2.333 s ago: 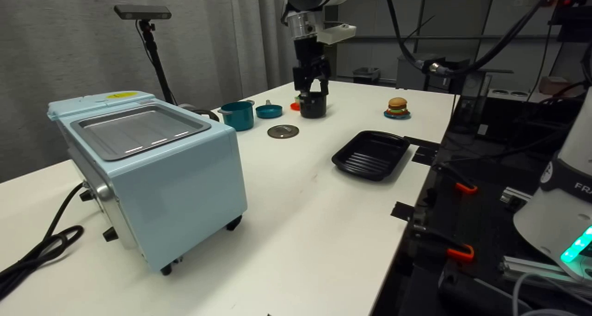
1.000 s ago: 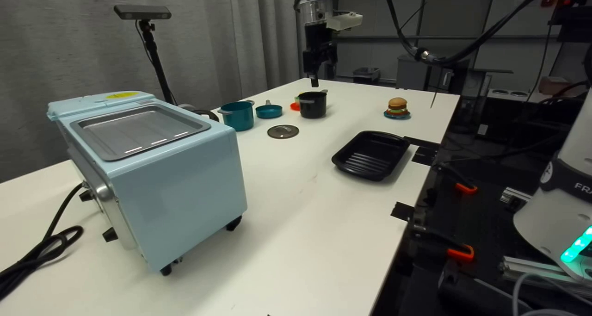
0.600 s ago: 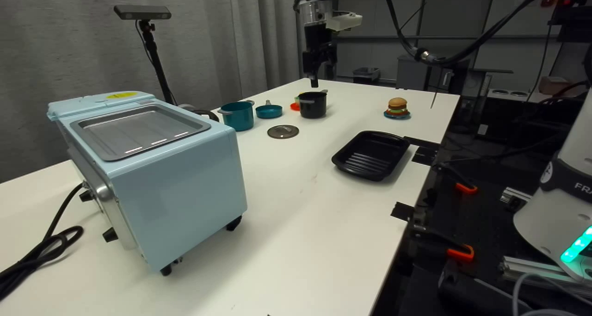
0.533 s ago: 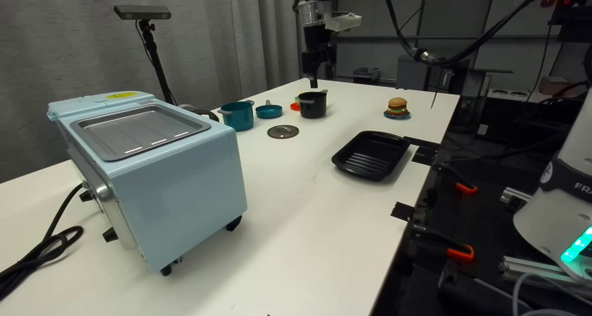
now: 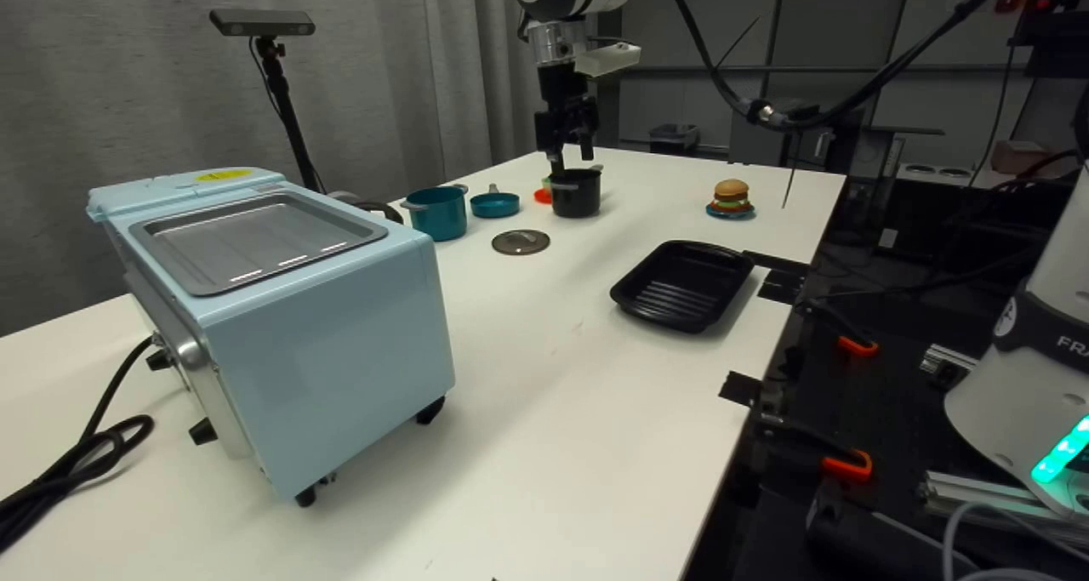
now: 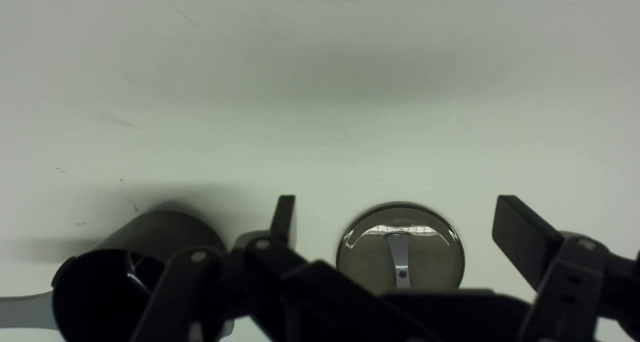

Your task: Place the lid on top of the blue pot

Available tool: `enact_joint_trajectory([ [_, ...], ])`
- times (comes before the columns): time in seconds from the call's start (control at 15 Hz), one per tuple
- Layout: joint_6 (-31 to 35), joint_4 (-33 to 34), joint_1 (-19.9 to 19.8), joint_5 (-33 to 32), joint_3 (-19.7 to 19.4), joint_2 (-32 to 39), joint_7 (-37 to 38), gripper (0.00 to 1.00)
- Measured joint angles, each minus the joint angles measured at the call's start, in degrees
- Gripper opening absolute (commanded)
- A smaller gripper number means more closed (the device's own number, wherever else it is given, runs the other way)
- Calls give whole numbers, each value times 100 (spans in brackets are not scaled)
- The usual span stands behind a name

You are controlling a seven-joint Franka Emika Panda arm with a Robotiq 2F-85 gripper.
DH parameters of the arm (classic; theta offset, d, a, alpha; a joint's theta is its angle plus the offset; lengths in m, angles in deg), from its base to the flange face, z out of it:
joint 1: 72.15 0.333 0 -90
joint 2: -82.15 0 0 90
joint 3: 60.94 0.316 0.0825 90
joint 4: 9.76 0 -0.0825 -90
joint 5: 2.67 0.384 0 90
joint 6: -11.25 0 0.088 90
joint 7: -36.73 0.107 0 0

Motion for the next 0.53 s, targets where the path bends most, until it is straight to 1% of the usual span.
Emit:
enact_joint_trajectory([
  [0.33,27,496,-1,122,52,538,0,100],
  [0.53,234,724,-1,185,145,867,0,100],
])
